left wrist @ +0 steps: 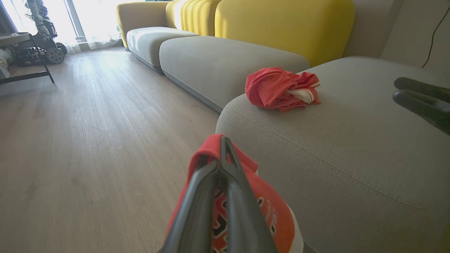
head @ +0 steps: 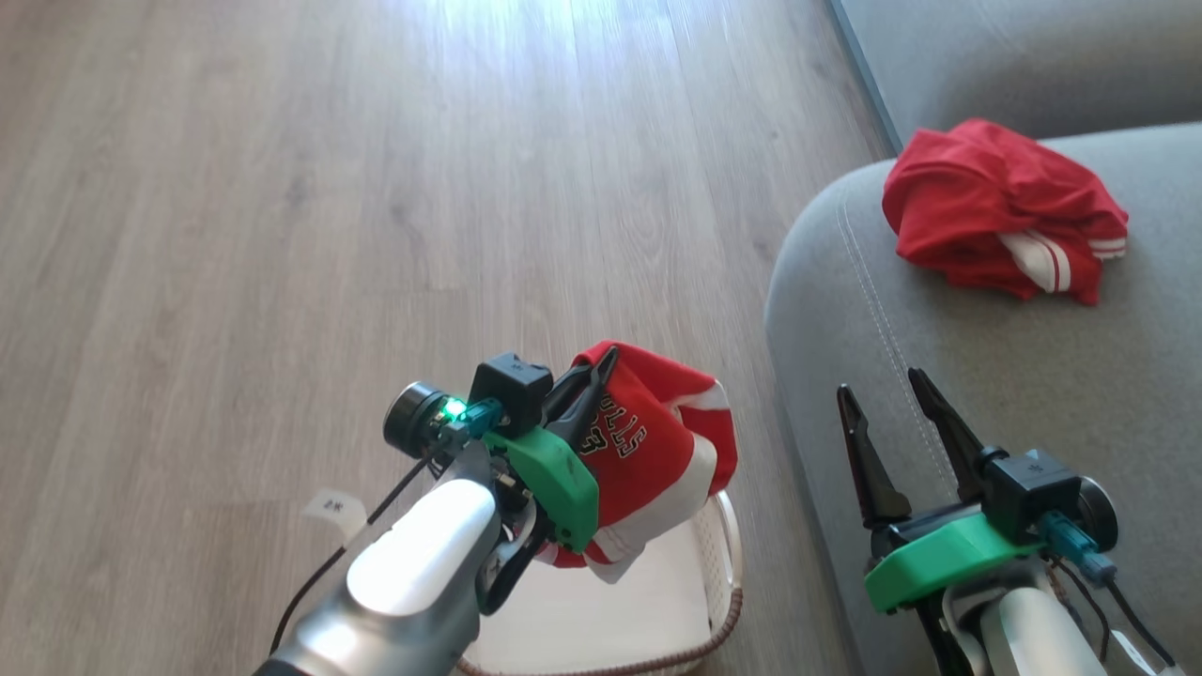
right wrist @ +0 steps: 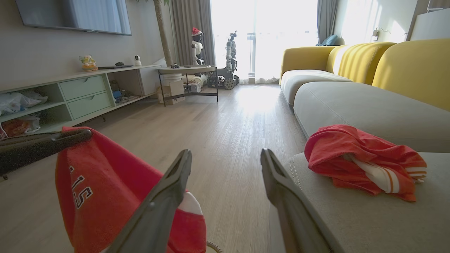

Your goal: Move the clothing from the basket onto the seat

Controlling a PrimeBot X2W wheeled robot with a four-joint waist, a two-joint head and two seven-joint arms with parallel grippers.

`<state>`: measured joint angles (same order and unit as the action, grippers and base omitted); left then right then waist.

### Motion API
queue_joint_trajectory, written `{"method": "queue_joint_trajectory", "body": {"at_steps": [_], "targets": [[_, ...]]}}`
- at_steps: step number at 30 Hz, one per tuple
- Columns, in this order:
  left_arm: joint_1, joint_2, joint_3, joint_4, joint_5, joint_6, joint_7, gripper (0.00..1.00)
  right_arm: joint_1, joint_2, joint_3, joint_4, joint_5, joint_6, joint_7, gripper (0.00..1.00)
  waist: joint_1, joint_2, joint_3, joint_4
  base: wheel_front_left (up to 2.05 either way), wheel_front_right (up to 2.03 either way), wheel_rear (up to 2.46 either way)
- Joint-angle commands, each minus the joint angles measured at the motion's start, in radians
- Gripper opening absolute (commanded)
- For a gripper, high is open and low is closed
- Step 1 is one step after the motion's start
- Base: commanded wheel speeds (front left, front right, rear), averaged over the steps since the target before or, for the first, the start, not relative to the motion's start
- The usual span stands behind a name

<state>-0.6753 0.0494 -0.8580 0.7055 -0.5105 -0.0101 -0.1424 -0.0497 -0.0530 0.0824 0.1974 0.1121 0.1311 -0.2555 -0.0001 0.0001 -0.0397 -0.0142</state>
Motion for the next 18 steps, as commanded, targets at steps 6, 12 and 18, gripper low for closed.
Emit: {"method": "queue_joint_trajectory", "body": {"at_steps": [6,12,18], "targets": [[-0.083,0.051,0.028,-0.102,-0.011,-0.006,0.071,0.0,-0.016,0.003,0.034,-0.02,-0.003,0.0,-0.006,1.0,0.0001,-0.0001,-0.031,0.019,0.0,0.0,0.0],[-0.139,0.058,0.034,-0.17,-0.018,-0.002,0.127,0.0,-0.013,0.003,0.05,-0.001,-0.008,0.0,-0.003,1.0,0.0001,-0.0001,-0.043,0.03,0.0,0.0,0.0],[-0.185,0.044,0.039,-0.221,-0.031,0.001,0.151,0.0,-0.019,0.003,0.083,0.035,-0.023,0.0,0.002,1.0,0.0001,-0.0001,-0.053,0.04,0.0,0.0,0.0]]}}
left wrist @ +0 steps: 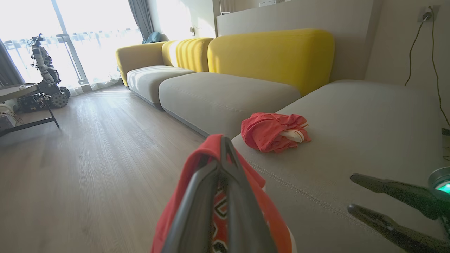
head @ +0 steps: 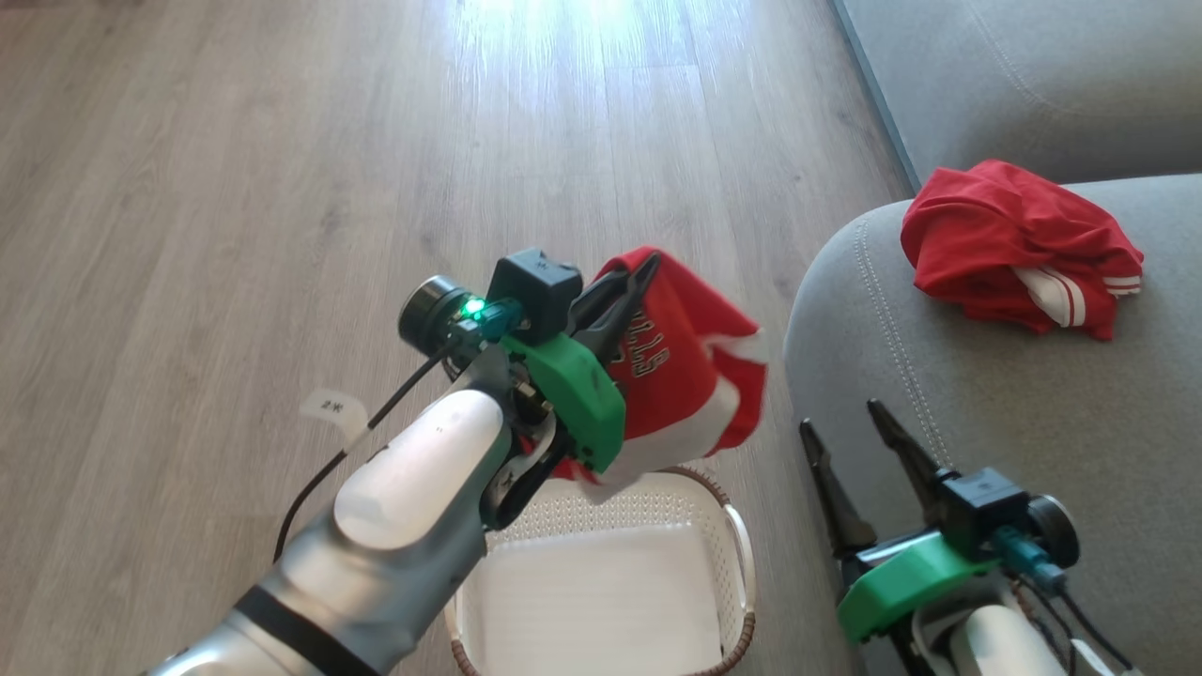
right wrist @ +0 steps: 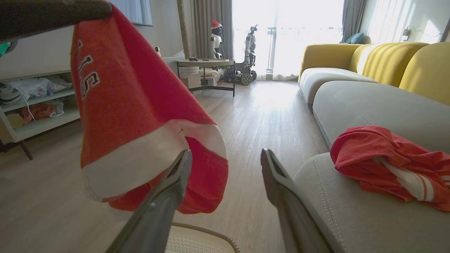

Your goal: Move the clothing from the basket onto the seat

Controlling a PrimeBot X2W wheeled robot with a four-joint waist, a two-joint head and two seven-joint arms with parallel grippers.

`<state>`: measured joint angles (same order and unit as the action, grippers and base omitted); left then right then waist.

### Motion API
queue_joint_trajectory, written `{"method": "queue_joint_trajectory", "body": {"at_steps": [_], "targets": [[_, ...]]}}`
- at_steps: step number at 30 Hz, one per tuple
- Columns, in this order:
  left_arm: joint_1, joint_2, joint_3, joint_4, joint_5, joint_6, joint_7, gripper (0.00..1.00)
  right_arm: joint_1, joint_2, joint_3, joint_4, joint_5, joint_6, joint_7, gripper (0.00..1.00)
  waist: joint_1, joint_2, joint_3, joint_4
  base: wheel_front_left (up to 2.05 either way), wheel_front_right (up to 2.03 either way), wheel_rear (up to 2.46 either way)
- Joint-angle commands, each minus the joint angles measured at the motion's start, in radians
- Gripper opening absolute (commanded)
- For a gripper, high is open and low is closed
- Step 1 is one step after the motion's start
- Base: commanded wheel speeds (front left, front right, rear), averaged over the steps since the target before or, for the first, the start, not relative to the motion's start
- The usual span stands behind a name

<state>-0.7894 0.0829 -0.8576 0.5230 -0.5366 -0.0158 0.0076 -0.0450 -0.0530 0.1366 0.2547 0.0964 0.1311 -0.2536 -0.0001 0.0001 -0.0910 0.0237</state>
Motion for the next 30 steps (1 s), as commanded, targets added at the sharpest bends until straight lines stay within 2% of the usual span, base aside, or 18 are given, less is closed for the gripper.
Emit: {"method": "queue_joint_trajectory", "body": {"at_steps": [1,5,15,28,30], "targets": [[-0.077,0.008,0.039,-0.043,-0.007,0.006,0.002,0.0,-0.028,0.003,0.037,-0.015,-0.012,0.0,0.0,1.0,0.0001,-0.0001,-0.004,0.004,0.0,0.0,0.0],[-0.092,0.001,0.037,-0.059,-0.012,0.008,0.006,0.0,-0.046,0.003,0.064,0.007,-0.031,0.0,0.0,1.0,0.0001,-0.0001,-0.01,0.009,0.0,0.0,0.0],[-0.104,-0.017,0.013,-0.111,-0.028,0.015,0.016,0.0,-0.147,0.003,0.205,0.078,-0.071,0.0,-0.006,1.0,0.0001,-0.0001,-0.028,0.026,0.0,0.0,0.0],[-0.101,-0.021,-0.006,-0.145,-0.044,0.02,0.015,0.0,-0.24,0.003,0.254,0.116,-0.075,0.0,-0.008,1.0,0.0001,-0.0001,-0.03,0.055,0.0,0.0,0.0],[-0.101,-0.022,-0.006,-0.15,-0.047,0.021,0.012,0.0,-0.253,0.003,0.255,0.13,-0.072,0.0,-0.008,0.92,0.0001,-0.0001,-0.027,0.057,0.0,0.0,0.0]]}}
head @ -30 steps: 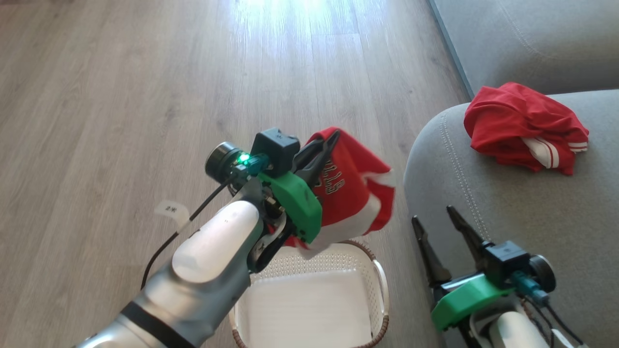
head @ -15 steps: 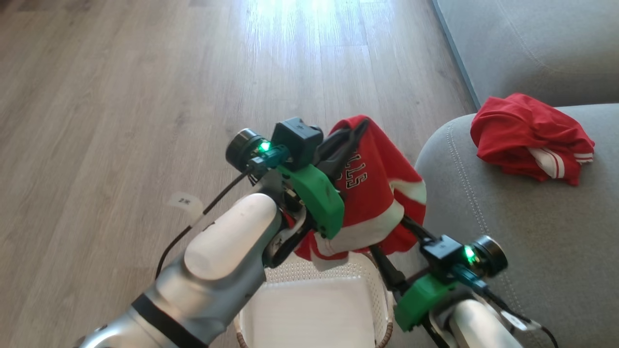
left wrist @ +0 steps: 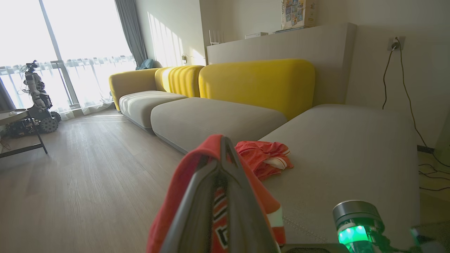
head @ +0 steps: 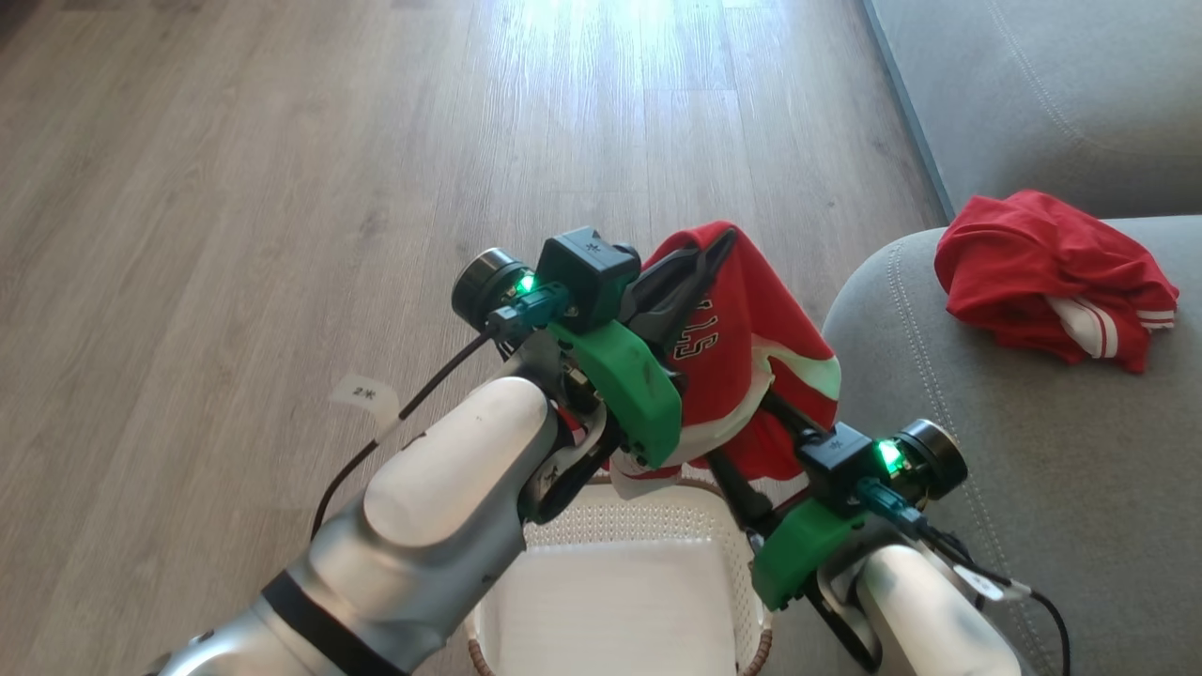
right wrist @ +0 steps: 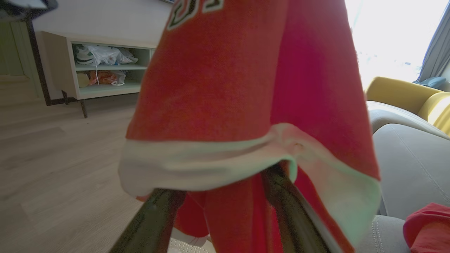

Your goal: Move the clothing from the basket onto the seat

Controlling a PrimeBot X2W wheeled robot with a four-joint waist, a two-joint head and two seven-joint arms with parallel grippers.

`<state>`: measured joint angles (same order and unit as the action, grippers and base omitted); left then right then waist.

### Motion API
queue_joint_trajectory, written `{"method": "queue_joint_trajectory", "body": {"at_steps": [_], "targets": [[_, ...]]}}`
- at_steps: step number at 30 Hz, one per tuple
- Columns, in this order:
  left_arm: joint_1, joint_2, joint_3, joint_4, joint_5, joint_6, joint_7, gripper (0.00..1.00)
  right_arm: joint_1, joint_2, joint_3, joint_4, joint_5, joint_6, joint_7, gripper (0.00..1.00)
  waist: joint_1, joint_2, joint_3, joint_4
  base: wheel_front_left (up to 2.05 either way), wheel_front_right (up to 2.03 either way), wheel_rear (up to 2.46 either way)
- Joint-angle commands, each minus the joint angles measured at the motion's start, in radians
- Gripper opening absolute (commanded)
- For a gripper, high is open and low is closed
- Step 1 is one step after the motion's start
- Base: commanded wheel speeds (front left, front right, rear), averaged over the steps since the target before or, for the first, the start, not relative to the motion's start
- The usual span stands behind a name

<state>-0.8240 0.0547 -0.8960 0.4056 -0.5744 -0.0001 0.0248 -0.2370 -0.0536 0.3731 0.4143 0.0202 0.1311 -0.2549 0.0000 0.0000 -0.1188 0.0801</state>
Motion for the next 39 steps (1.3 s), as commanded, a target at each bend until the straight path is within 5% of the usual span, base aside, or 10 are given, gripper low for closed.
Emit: {"method": "queue_joint_trajectory", "body": {"at_steps": [1,9,11,13,14,15,24,25,29,39], "targets": [[-0.066,0.006,0.032,-0.035,-0.01,0.006,-0.006,0.0,-0.068,0.003,0.016,-0.016,0.004,0.0,-0.007,0.81,0.0,0.0,0.002,0.001,0.0,0.0,0.0],[-0.068,0.003,0.025,-0.062,-0.028,0.008,-0.01,0.0,-0.149,0.003,0.02,0.15,-0.004,0.0,-0.007,0.84,0.0,0.0,0.01,0.008,0.0,0.0,0.0],[-0.068,0.002,0.023,-0.066,-0.033,0.008,-0.01,0.0,-0.168,0.003,0.023,0.17,0.001,0.0,-0.007,0.65,0.0,0.0,0.011,0.011,0.0,0.0,0.0],[-0.067,0.002,0.021,-0.066,-0.037,0.009,-0.01,0.0,-0.18,0.003,0.022,0.185,0.003,0.0,-0.007,0.33,0.0,0.0,0.012,0.013,0.0,0.0,0.0],[-0.066,0.002,0.021,-0.064,-0.038,0.01,-0.01,0.0,-0.184,0.003,0.021,0.19,0.003,0.0,-0.007,0.06,0.0,0.0,0.013,0.014,0.0,0.0,0.0],[-0.065,0.003,0.022,-0.062,-0.039,0.011,-0.01,0.0,-0.187,0.003,0.019,0.194,0.003,0.0,-0.007,0.0,0.0,0.0,0.014,0.015,0.0,0.0,0.0],[-0.04,0.022,0.038,-0.02,-0.058,0.025,-0.023,0.0,-0.171,0.003,-0.023,0.166,0.007,0.0,-0.007,0.0,0.0,0.0,0.019,0.005,0.0,0.0,0.0],[-0.03,0.026,0.044,-0.004,-0.065,0.027,-0.033,0.04,-0.164,0.003,-0.031,0.149,0.006,0.0,-0.007,0.0,0.0,0.0,0.022,-0.001,0.0,0.0,0.0],[-0.012,0.031,0.051,0.034,-0.073,0.032,-0.056,0.99,-0.151,0.003,-0.052,0.113,0.006,0.0,-0.007,0.0,0.0,0.0,0.027,-0.017,0.0,0.0,0.0],[0.034,0.029,0.067,0.101,-0.085,0.045,-0.152,1.0,-0.128,0.003,-0.139,0.053,-0.026,0.0,-0.007,0.0,0.0,0.0,0.043,-0.088,0.0,0.0,0.0]]}}
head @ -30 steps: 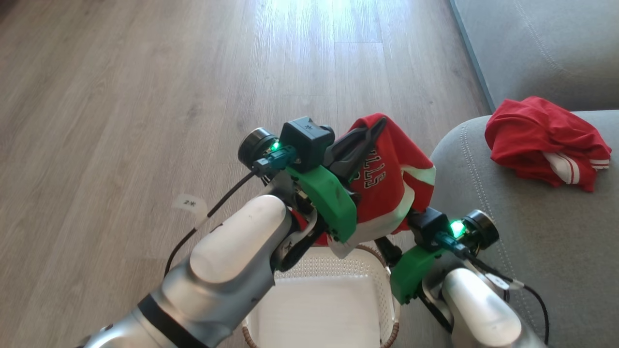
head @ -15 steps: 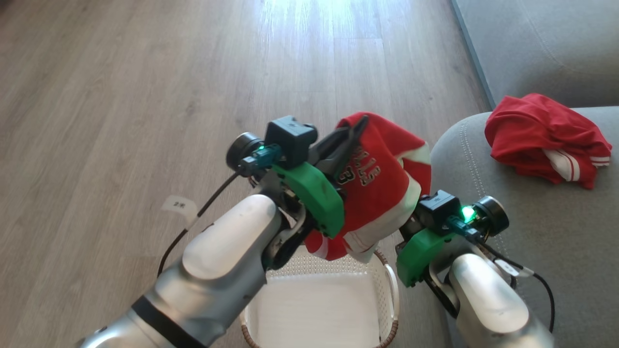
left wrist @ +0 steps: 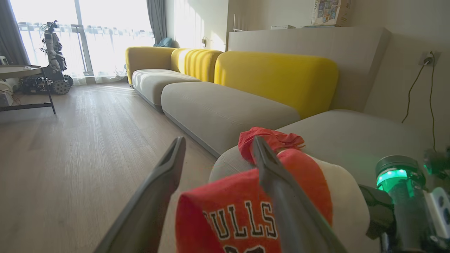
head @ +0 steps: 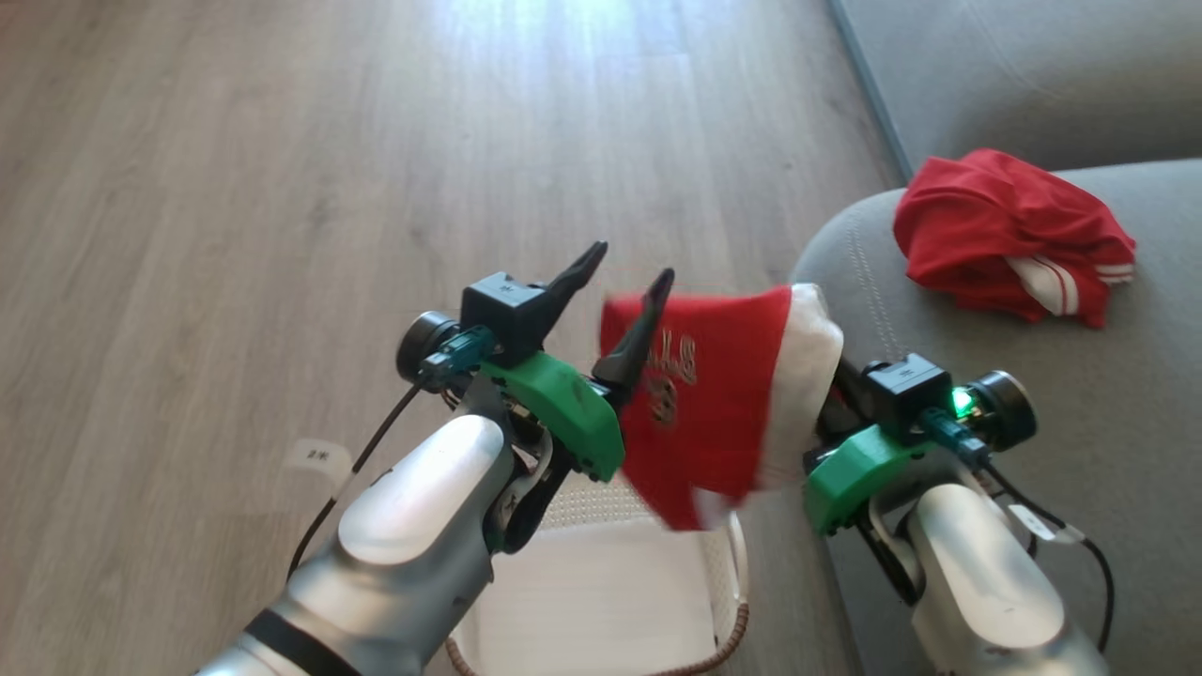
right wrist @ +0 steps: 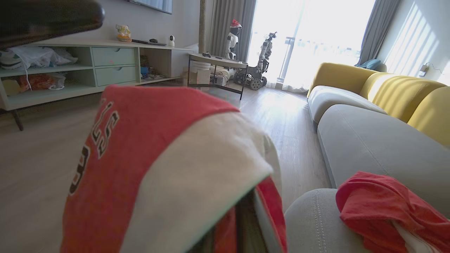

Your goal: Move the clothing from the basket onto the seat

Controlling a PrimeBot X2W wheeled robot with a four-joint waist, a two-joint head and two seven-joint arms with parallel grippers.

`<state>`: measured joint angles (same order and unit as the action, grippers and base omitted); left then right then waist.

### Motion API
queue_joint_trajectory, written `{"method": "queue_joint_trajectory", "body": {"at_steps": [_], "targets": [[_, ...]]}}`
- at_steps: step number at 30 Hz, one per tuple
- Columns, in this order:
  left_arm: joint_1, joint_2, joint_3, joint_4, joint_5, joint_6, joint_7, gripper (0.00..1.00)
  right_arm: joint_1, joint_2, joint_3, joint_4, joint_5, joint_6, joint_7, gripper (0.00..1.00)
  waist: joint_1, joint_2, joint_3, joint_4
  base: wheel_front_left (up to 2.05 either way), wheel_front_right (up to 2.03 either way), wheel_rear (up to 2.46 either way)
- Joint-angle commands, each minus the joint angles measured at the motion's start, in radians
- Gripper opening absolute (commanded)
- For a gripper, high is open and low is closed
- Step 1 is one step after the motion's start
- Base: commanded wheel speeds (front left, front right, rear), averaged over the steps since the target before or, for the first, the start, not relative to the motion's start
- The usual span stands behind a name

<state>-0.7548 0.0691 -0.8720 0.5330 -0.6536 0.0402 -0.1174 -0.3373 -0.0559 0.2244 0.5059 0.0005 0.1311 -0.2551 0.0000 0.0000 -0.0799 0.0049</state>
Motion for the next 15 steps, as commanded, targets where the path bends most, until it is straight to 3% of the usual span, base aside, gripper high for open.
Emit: {"method": "queue_joint_trajectory", "body": {"at_steps": [1,15], "targets": [[-0.029,0.013,0.043,-0.022,-0.008,0.006,-0.021,1.0,-0.025,0.006,-0.001,-0.041,-0.012,0.0,-0.007,0.0,0.0,0.0,0.006,-0.023,0.0,0.0,0.0],[0.045,-0.004,0.014,0.021,-0.014,0.008,-0.103,1.0,0.004,-0.025,-0.135,-0.081,-0.086,0.0,-0.007,0.0,0.0,0.0,0.049,-0.227,0.0,0.0,0.0]]}}
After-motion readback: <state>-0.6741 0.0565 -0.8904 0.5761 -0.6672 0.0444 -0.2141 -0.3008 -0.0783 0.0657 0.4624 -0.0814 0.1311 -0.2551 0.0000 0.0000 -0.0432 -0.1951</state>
